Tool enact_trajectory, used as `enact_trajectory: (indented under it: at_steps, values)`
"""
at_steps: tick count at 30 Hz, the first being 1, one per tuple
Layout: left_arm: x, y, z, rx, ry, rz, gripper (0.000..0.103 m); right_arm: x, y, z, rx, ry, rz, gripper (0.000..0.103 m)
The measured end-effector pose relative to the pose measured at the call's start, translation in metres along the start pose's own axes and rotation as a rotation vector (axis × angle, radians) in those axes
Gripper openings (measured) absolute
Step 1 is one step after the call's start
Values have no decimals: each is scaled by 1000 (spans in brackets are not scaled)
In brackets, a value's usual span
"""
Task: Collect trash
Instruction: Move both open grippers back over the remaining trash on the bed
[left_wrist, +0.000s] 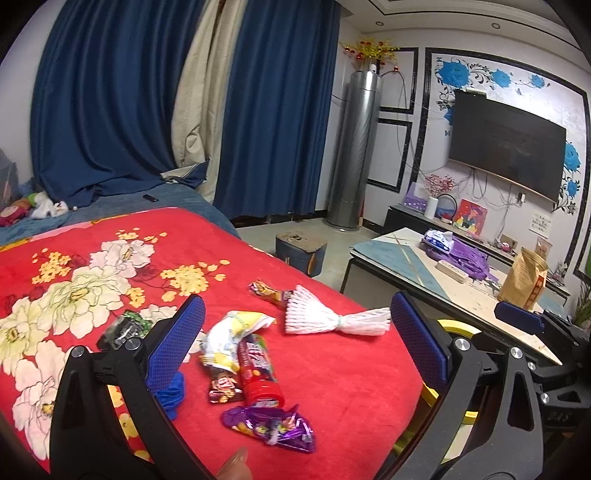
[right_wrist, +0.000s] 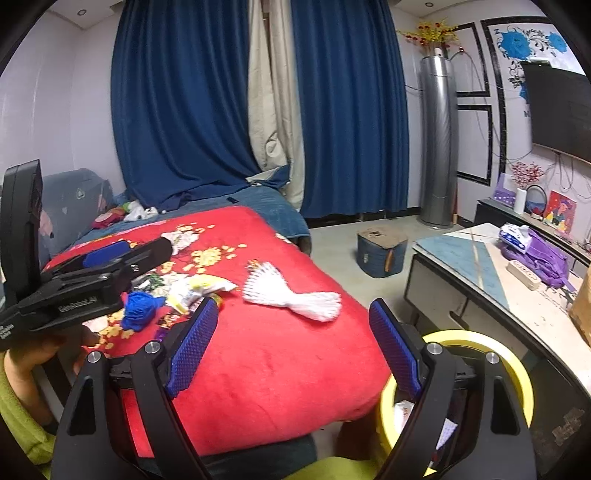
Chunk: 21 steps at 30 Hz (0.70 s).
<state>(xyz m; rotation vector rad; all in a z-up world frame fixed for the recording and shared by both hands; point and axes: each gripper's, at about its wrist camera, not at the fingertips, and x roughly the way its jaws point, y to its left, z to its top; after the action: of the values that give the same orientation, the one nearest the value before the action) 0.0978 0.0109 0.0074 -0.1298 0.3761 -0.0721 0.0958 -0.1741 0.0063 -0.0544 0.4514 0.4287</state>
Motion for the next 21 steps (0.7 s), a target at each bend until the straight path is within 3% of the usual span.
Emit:
enact_trajectory:
  at_steps: [21]
  values:
    - [-18, 87, 7, -133, 2, 161, 92, 50, 52, 6, -13, 94, 110, 81]
